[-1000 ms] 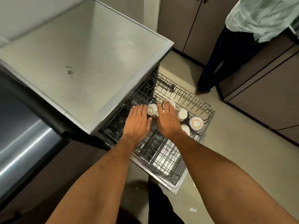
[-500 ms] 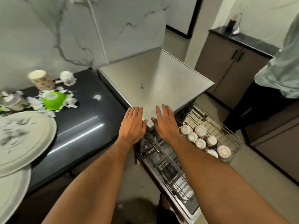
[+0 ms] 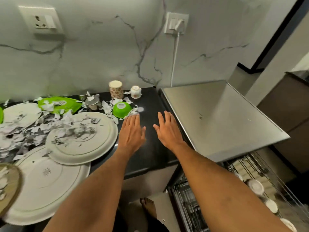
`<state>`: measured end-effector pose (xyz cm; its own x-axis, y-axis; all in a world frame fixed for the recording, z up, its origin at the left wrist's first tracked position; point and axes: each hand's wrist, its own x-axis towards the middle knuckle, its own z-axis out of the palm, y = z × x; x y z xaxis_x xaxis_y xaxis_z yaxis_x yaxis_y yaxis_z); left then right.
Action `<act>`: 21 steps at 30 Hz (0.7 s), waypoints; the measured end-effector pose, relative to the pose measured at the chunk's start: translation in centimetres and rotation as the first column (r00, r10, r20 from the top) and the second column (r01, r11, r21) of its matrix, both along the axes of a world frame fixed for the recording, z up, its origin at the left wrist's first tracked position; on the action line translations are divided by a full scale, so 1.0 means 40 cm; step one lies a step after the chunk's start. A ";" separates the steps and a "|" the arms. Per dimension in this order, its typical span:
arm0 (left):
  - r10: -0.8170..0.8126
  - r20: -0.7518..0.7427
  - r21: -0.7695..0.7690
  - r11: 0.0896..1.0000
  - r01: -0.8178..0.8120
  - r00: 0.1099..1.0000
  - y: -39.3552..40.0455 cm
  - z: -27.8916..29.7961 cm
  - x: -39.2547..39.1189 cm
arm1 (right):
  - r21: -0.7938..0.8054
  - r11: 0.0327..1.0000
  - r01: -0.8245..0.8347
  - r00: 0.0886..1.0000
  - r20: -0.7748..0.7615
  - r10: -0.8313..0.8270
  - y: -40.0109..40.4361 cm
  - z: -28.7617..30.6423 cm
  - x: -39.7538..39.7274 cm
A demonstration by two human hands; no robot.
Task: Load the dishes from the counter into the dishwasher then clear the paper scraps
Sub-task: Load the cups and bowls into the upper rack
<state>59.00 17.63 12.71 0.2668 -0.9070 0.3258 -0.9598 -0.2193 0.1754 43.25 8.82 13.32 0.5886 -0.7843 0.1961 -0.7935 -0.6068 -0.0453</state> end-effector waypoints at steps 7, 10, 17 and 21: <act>0.151 -0.010 0.061 0.987 -0.150 0.988 -0.088 -0.021 0.179 | 0.006 0.990 -0.143 0.990 0.020 0.143 -0.128 -0.002 0.225; 0.194 -0.038 0.056 0.980 -0.192 0.980 -0.122 -0.037 0.243 | 0.010 0.978 -0.210 0.978 -0.008 0.210 -0.174 -0.007 0.305; 0.226 -0.095 0.079 0.973 -0.219 0.969 -0.188 -0.083 0.341 | 0.159 0.923 -0.351 0.936 0.035 0.350 -0.262 -0.066 0.453; 0.228 -0.130 0.114 0.970 -0.214 0.965 -0.214 -0.112 0.366 | 0.246 0.882 -0.402 0.915 0.065 0.399 -0.291 -0.097 0.489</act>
